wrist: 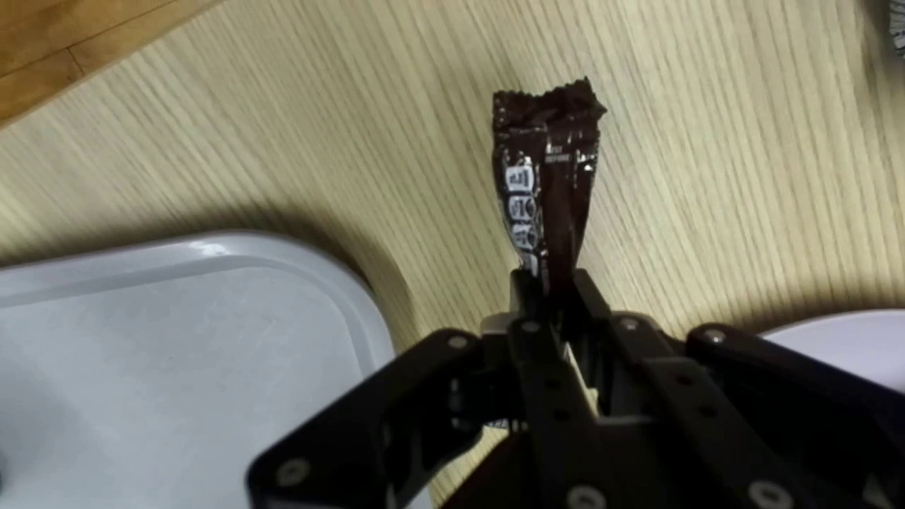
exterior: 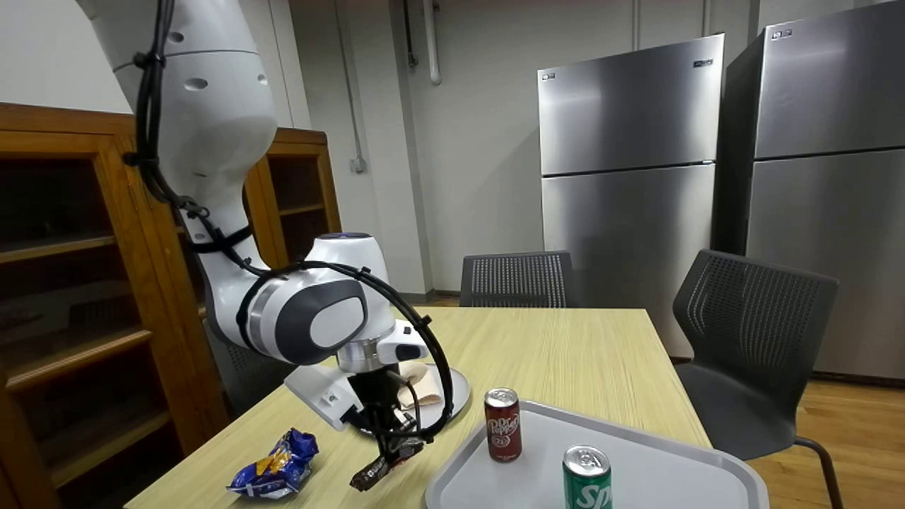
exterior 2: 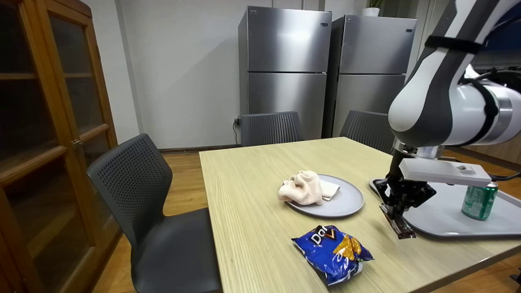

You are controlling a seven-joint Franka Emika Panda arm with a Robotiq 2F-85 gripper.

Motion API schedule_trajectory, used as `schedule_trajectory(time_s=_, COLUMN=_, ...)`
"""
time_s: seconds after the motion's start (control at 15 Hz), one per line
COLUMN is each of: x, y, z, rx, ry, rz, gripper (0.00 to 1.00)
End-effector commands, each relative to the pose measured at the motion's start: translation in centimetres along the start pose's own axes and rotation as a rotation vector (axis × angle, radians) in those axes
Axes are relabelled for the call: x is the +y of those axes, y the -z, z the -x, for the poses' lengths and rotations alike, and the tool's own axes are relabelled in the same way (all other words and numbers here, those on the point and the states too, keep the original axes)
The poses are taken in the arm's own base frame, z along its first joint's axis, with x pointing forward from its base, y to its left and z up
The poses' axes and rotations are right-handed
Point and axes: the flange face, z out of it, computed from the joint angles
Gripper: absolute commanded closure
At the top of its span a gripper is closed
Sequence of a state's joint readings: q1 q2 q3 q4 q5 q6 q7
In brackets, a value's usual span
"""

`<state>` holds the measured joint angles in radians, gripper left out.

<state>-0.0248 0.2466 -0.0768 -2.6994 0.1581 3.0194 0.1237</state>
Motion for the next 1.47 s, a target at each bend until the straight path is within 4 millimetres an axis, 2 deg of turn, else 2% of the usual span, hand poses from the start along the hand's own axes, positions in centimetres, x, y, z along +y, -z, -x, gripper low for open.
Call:
schedule_trajectory(time_s=0.0, x=-0.3, y=-0.5, z=-0.4, rx=0.003, ry=-0.029, rz=-0.002, gripper=0.97)
schedule_trajectory(time_s=0.07, x=-0.3, y=-0.6, z=-0.4, rx=-0.001, ry=-0.029, rz=-0.001, gripper=0.97)
schedule_trajectory(time_s=0.13, x=-0.4, y=-0.6, z=-0.4, rx=-0.007, ry=-0.026, rz=-0.002, gripper=0.62)
schedule_trajectory(time_s=0.2, x=-0.4, y=-0.6, z=-0.4, rx=-0.007, ry=-0.024, rz=0.0, gripper=0.6)
schedule_trajectory(time_s=0.73, x=-1.4, y=0.8, z=-1.0, rx=0.01, ry=0.009, rz=-0.011, gripper=0.02)
schedule_trajectory(time_s=0.8, x=-1.7, y=1.1, z=-1.1, rx=0.012, ry=0.017, rz=-0.013, gripper=0.0)
schedule_trajectory(time_s=1.27, x=-3.9, y=2.7, z=-2.5, rx=0.047, ry=0.09, rz=-0.027, gripper=0.0)
schedule_trajectory(time_s=1.33, x=-3.2, y=1.5, z=-2.2, rx=0.052, ry=0.059, rz=-0.025, gripper=0.0)
schedule_trajectory(time_s=1.4, x=-3.4, y=1.6, z=-2.2, rx=0.054, ry=0.062, rz=-0.025, gripper=0.0)
